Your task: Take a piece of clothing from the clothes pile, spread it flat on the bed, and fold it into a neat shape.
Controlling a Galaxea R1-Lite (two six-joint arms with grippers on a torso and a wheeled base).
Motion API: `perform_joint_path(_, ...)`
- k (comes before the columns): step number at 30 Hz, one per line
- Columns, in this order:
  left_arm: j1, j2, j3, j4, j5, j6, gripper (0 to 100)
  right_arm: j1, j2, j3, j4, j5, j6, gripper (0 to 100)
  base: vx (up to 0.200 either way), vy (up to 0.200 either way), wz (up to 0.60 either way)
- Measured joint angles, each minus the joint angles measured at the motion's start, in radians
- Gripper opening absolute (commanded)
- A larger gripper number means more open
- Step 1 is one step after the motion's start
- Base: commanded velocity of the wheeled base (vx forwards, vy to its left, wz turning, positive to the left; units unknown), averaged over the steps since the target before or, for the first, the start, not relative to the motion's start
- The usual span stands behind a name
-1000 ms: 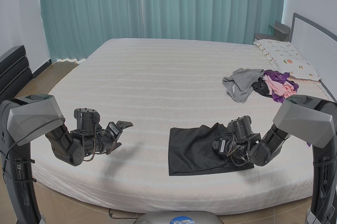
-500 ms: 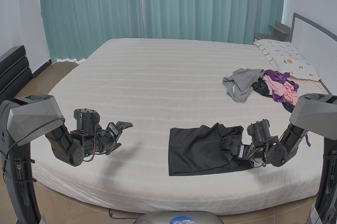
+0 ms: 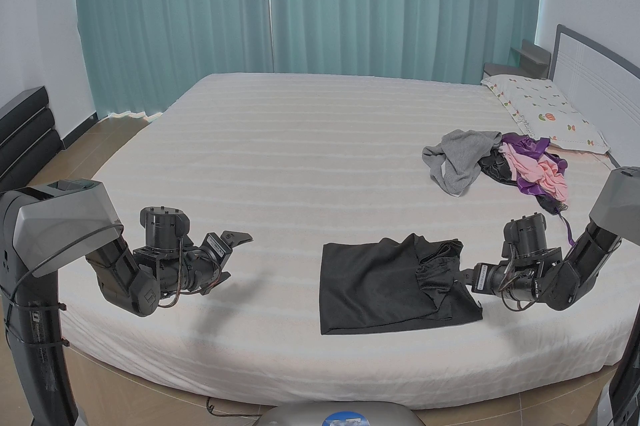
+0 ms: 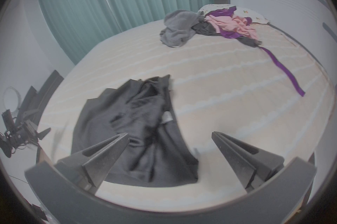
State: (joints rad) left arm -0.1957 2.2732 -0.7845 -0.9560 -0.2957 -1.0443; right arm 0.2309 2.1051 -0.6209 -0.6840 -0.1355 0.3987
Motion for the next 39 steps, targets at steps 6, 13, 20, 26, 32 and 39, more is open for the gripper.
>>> perform_joint_path(6,0.0,0.0,-0.002,0.001,0.0,0.0,100,0.054,0.059,-0.095,-0.029,0.01,0.063,100,0.0,0.0,0.0)
perform_joint_path(13,-0.001,0.0,-0.004,0.001,0.0,0.0,100,0.114,0.164,-0.209,-0.014,-0.006,0.08,100,0.0,0.0,0.0)
perform_joint_path(20,-0.002,0.002,-0.004,0.001,0.0,0.0,100,0.111,0.222,-0.228,0.011,-0.051,0.037,100,0.0,0.0,0.0)
perform_joint_path(26,-0.002,0.002,-0.003,0.001,0.0,0.001,100,0.083,0.214,-0.164,0.004,-0.064,0.027,100,0.0,0.0,0.0)
perform_joint_path(32,-0.002,0.002,-0.001,0.0,0.0,0.001,100,0.011,0.148,-0.057,0.002,-0.046,0.002,100,0.0,0.0,0.0)
perform_joint_path(39,-0.002,0.002,0.0,0.0,0.0,0.001,100,-0.087,0.034,0.057,0.003,0.074,-0.068,100,0.0,0.0,0.0)
